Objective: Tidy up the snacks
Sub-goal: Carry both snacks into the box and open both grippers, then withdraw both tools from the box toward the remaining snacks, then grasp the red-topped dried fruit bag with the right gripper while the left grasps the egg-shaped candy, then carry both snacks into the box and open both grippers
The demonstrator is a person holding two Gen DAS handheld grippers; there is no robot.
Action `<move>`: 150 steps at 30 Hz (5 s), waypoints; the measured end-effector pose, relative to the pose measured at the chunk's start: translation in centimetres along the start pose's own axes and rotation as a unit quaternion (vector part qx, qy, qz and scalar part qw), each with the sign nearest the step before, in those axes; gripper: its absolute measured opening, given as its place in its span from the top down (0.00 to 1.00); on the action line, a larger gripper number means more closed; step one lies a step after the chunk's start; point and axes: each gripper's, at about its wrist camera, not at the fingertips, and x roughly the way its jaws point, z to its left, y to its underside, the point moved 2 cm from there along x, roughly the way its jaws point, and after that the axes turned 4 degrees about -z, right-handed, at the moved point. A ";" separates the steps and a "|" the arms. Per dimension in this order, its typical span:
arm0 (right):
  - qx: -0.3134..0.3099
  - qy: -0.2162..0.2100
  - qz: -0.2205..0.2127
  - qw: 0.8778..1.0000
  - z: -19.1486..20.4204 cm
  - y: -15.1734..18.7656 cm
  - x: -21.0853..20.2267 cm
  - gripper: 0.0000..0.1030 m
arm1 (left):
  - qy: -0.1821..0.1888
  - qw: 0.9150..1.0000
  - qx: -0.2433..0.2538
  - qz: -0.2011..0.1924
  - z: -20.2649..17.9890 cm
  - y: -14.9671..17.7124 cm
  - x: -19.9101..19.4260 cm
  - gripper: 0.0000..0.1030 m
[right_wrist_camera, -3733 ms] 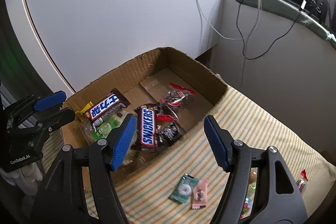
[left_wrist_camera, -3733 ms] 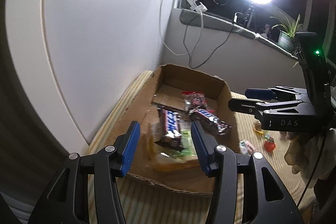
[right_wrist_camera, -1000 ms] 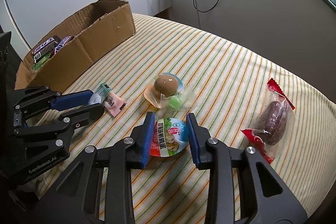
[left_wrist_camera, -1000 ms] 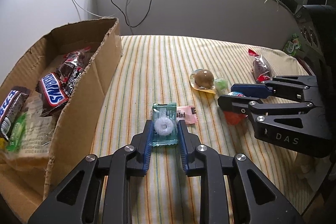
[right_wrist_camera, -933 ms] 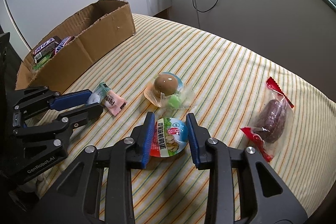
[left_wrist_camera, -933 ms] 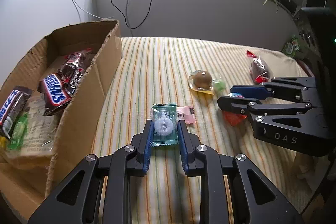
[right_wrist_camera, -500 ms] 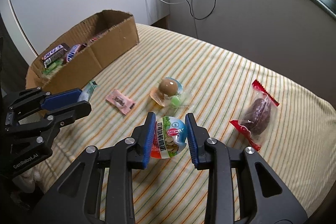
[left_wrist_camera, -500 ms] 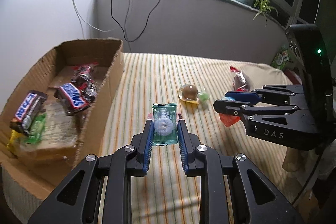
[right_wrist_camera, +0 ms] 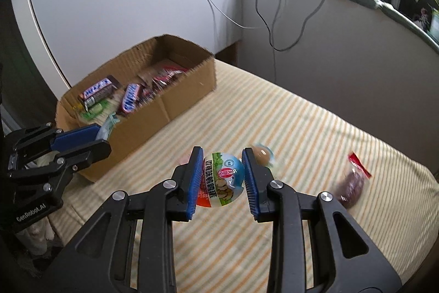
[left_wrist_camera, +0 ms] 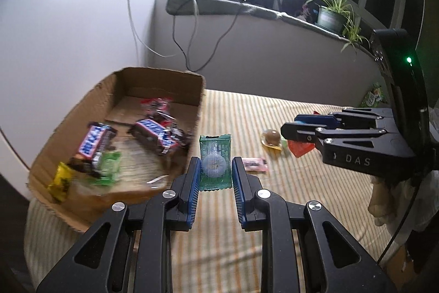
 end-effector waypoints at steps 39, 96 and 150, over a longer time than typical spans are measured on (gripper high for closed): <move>-0.037 -0.082 0.009 0.996 10.6 -7.4 7.2 0.50 | -0.053 0.997 -0.057 -0.015 7.4 1.2 -2.3 0.59; 0.217 0.077 0.025 0.973 -17.0 5.9 0.2 0.29 | 0.082 0.995 -0.014 0.049 -6.7 -1.3 8.4 0.67; 0.185 0.062 0.013 0.981 -14.5 5.9 -0.2 0.67 | 0.065 0.996 -0.001 0.057 -6.7 -1.9 10.1 0.80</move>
